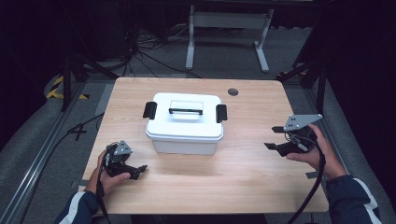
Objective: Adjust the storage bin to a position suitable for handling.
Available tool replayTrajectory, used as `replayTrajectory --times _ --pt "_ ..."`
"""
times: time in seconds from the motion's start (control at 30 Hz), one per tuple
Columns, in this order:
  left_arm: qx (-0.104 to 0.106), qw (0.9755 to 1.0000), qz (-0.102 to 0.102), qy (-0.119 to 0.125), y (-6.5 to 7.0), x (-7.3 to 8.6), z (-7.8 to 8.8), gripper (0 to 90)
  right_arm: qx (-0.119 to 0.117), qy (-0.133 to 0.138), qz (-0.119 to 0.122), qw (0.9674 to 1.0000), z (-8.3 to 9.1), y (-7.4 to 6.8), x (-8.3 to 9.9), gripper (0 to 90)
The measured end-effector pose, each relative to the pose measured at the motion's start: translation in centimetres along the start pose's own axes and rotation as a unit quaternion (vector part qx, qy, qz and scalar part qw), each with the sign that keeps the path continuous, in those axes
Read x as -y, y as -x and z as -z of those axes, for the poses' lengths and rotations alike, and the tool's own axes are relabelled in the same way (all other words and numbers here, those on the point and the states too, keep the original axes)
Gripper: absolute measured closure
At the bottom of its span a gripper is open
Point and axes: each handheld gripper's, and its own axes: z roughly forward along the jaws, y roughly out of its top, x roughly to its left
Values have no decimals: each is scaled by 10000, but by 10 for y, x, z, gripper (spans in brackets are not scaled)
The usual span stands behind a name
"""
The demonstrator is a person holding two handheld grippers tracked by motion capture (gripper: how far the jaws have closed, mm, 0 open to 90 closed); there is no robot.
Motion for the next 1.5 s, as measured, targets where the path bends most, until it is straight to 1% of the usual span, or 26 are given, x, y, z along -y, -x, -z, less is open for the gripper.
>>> replayTrajectory --times 0.07,0.1,0.13,0.17,0.27,0.3,0.33,0.37,0.43,0.53,0.6,0.63,0.73,0.77,0.87,0.9,0.97,1.13,1.17,1.2,1.33,1.37,1.43,1.5 --pt "1 10000 -3 0 0 0 0 4 -35 -15 85 10000 0 -1 -9 340" --pt "0 10000 1 1 0 0 0 4 -13 -32 144 9999 -1 0 -15 341" --pt "0 10000 1 1 0 0 0 4 -13 -32 144 9999 -1 0 -15 341" --pt "5 10000 12 -7 0 0 0 4 -56 -29 207 9998 -1 -1 -23 342" --pt "5 10000 13 -6 0 0 0 4 -75 -34 262 9996 -3 -1 -29 344" --pt "-8 10000 -19 -2 0 0 0 4 -70 -62 325 9994 -4 -1 -33 348" --pt "4 10000 11 -2 0 0 0 4 -84 -63 357 9993 -5 -1 -38 349" --pt "1 10000 -3 1 0 0 0 4 -103 -73 375 9992 -6 -1 -41 350" --pt "-9 10000 -18 -1 0 0 0 4 -100 -36 440 9990 -7 -1 -49 353" --pt "7 10000 13 -5 0 0 0 4 -154 -4 517 9985 -9 -2 -60 354" --pt "-10 10000 -33 -4 0 0 0 3 -165 30 595 9981 -11 -2 -68 362" --pt "4 10000 -2 1 0 0 0 4 -160 30 610 9980 -11 -3 -72 364" --pt "3 10000 3 2 0 0 0 4 -184 69 756 9969 -12 -5 -88 380" --pt "3 10000 3 2 0 0 0 3 -184 69 756 9969 -12 -5 -88 380" --pt "-6 10000 -22 -3 0 0 0 4 -220 95 873 9959 -14 -6 -102 394" --pt "7 10000 12 -5 0 0 0 4 -214 82 903 9957 -15 -7 -107 399" --pt "5 10000 5 2 0 0 0 3 -237 84 996 9947 -17 -9 -118 413" --pt "6 10000 2 1 0 0 0 3 -327 90 1134 9930 -23 -13 -135 426" --pt "-6 10000 -34 -5 0 0 0 3 -332 70 1184 9924 -26 -15 -140 429" --pt "7 10000 -3 0 0 0 0 3 -369 77 1225 9918 -28 -15 -143 429" --pt "-2 10000 -21 -3 0 0 0 3 -444 7 1362 9897 -37 -21 -158 437" --pt "9 10000 8 -3 0 0 0 3 -453 -9 1388 9893 -40 -22 -162 439" --pt "-7 10000 -37 -5 -1 0 0 4 -508 -35 1447 9882 -46 -26 -168 444" --pt "-5 10000 -33 -4 0 0 0 3 -561 -104 1524 9867 -52 -29 -173 450"
